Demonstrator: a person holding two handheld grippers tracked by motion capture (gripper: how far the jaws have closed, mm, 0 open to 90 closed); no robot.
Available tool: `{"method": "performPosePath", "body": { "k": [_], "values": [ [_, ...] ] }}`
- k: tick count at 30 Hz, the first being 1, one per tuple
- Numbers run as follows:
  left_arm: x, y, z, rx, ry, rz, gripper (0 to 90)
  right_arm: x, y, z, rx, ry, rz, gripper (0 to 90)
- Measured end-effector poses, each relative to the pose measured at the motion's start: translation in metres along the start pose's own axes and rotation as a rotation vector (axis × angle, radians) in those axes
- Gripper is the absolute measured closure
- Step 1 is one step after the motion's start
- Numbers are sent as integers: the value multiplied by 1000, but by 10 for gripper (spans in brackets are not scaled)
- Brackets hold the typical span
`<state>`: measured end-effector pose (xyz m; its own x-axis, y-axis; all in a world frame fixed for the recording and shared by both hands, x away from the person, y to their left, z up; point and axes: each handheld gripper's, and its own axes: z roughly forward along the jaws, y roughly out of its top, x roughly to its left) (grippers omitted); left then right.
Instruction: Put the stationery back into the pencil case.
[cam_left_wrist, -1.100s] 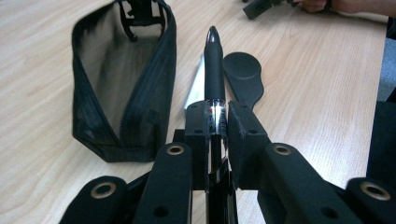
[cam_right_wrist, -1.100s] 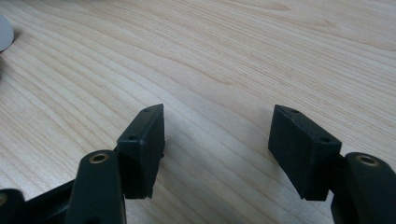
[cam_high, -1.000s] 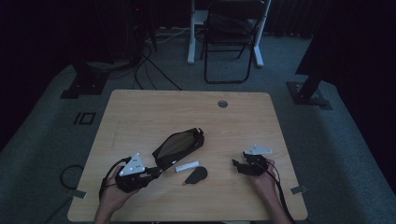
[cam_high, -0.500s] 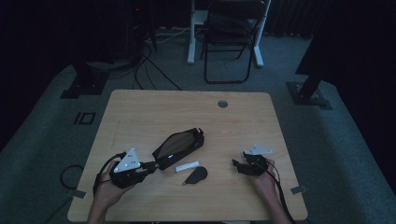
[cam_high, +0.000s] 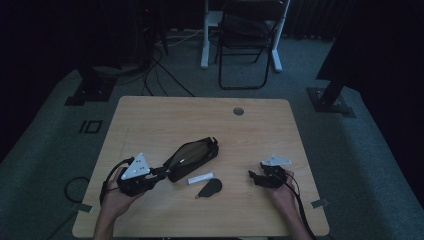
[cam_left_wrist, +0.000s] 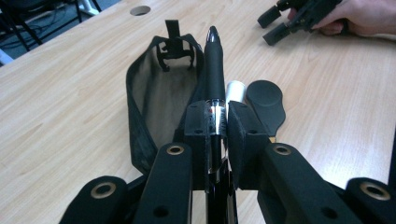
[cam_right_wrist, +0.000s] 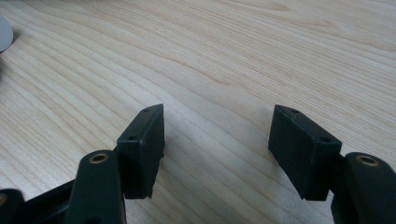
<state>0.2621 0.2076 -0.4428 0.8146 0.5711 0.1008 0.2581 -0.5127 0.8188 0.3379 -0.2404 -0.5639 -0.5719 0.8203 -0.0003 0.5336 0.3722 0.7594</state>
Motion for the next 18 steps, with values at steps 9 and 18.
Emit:
{"method": "performPosePath", "body": {
  "k": [9, 18],
  "values": [
    [8, 4, 5, -12, 24, -37, 793, 0, 0, 0, 0, 0, -1, 360],
    [11, 10, 9, -23, 55, -47, 793, 0, 0, 0, 0, 0, -2, 360]
  ]
}}
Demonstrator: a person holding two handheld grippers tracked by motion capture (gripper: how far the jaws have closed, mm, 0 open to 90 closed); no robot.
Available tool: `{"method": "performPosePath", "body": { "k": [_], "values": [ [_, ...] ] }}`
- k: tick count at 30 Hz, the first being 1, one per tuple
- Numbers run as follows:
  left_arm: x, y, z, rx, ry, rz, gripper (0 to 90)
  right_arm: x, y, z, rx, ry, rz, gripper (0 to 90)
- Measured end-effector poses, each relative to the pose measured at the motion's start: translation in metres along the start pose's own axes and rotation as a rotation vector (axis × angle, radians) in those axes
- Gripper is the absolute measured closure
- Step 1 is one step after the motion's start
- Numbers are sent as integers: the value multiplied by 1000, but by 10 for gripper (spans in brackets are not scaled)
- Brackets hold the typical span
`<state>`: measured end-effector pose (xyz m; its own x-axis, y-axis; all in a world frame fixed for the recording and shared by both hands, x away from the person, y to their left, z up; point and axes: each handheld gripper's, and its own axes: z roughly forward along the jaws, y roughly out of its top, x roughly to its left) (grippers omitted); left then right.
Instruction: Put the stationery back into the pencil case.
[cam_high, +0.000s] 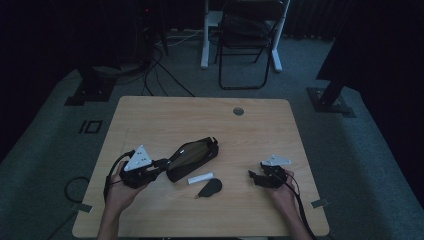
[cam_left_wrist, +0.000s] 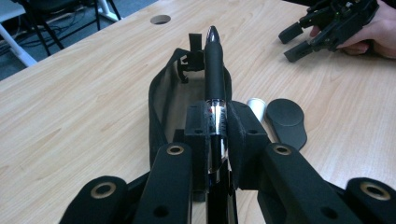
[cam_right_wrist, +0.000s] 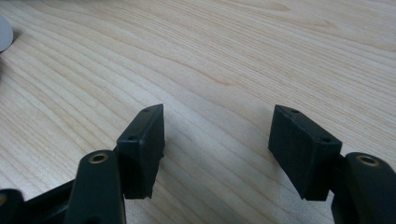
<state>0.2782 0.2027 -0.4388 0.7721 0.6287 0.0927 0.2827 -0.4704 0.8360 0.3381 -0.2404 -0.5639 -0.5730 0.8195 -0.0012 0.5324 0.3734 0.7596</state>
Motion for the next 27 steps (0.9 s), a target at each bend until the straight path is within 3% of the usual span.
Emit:
{"method": "performPosePath", "body": {
  "k": [12, 27],
  "values": [
    [3, 9, 10, 1, 22, -2, 793, 0, 0, 0, 0, 0, 0, 359],
    [10, 14, 24, -18, 42, -43, 793, 0, 0, 0, 0, 1, -1, 357]
  ]
}}
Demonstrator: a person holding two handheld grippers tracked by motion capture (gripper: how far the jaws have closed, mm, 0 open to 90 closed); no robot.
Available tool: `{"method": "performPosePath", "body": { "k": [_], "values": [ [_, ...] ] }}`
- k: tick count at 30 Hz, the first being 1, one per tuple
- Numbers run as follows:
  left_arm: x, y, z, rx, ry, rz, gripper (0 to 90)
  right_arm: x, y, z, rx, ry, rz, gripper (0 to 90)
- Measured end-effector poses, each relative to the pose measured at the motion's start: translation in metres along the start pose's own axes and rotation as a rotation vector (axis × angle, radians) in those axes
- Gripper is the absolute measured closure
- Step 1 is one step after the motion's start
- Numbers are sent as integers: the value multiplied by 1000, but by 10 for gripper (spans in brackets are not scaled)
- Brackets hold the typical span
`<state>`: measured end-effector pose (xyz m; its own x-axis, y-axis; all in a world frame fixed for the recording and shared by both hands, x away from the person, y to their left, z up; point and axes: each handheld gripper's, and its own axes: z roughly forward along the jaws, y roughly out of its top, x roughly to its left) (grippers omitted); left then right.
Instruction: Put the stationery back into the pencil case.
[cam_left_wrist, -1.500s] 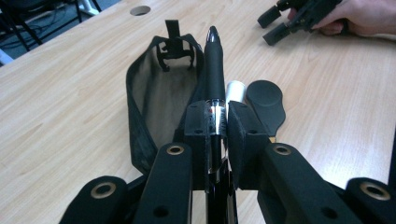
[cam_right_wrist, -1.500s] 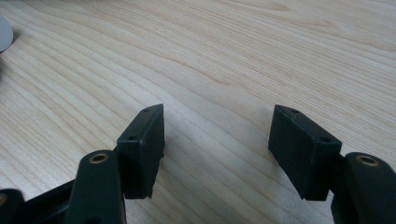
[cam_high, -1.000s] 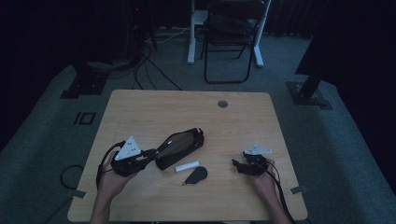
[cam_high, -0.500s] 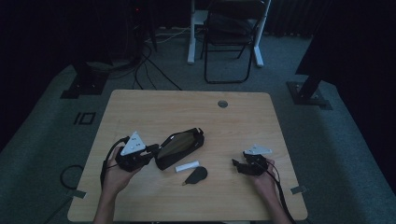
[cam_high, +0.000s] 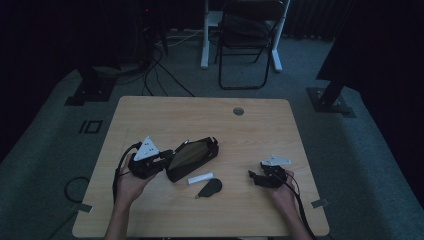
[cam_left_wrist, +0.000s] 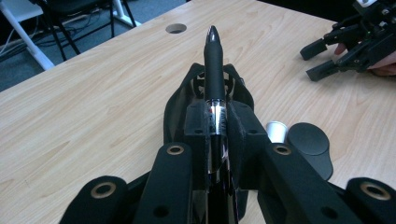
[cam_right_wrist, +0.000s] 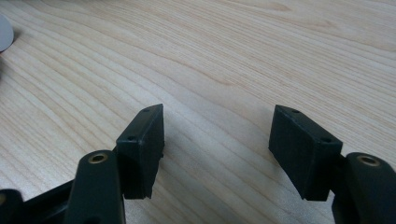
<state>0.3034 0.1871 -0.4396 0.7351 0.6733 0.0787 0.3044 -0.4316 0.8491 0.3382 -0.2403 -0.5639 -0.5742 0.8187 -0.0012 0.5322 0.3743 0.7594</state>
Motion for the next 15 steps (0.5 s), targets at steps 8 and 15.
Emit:
{"method": "performPosePath", "body": {
  "k": [8, 15],
  "values": [
    [1, 4, 6, -1, 3, 7, 793, 0, 0, 0, 0, 1, 0, 356],
    [2, 7, 12, 3, -2, 5, 793, 0, 0, 0, 0, 2, 0, 355]
  ]
}}
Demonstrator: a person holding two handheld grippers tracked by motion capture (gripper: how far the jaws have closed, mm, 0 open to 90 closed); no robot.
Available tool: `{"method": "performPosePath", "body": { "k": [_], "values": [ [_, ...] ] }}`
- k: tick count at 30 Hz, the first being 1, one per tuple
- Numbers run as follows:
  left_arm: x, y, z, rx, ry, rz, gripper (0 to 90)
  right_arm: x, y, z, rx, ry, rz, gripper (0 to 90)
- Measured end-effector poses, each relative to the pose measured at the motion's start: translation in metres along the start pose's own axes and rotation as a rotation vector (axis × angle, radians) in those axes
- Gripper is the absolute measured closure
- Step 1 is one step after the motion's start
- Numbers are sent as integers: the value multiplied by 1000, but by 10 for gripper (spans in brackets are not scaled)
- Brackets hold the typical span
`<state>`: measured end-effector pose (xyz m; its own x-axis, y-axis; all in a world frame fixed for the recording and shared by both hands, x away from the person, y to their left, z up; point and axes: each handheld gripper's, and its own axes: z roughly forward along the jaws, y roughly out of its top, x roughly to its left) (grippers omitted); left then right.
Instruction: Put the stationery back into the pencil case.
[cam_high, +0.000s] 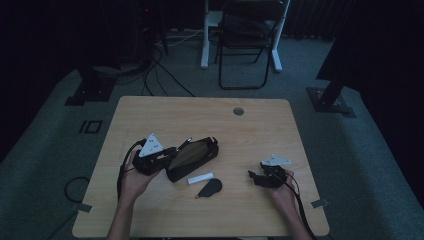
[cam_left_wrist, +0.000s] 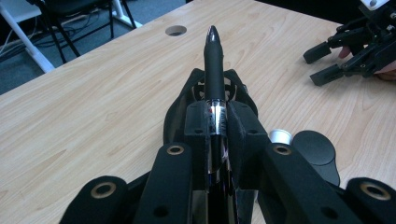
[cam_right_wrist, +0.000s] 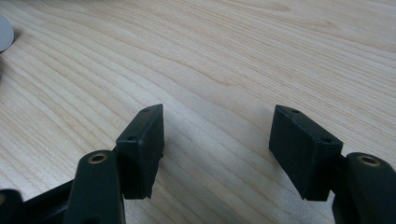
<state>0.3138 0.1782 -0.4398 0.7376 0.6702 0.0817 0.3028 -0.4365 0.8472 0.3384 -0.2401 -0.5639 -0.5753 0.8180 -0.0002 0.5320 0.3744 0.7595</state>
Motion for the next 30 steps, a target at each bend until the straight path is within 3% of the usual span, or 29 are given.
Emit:
{"method": "performPosePath", "body": {
  "k": [30],
  "values": [
    [4, 6, 33, 1, 1, -7, 793, 0, 0, 0, 0, 1, -2, 353]
  ]
}}
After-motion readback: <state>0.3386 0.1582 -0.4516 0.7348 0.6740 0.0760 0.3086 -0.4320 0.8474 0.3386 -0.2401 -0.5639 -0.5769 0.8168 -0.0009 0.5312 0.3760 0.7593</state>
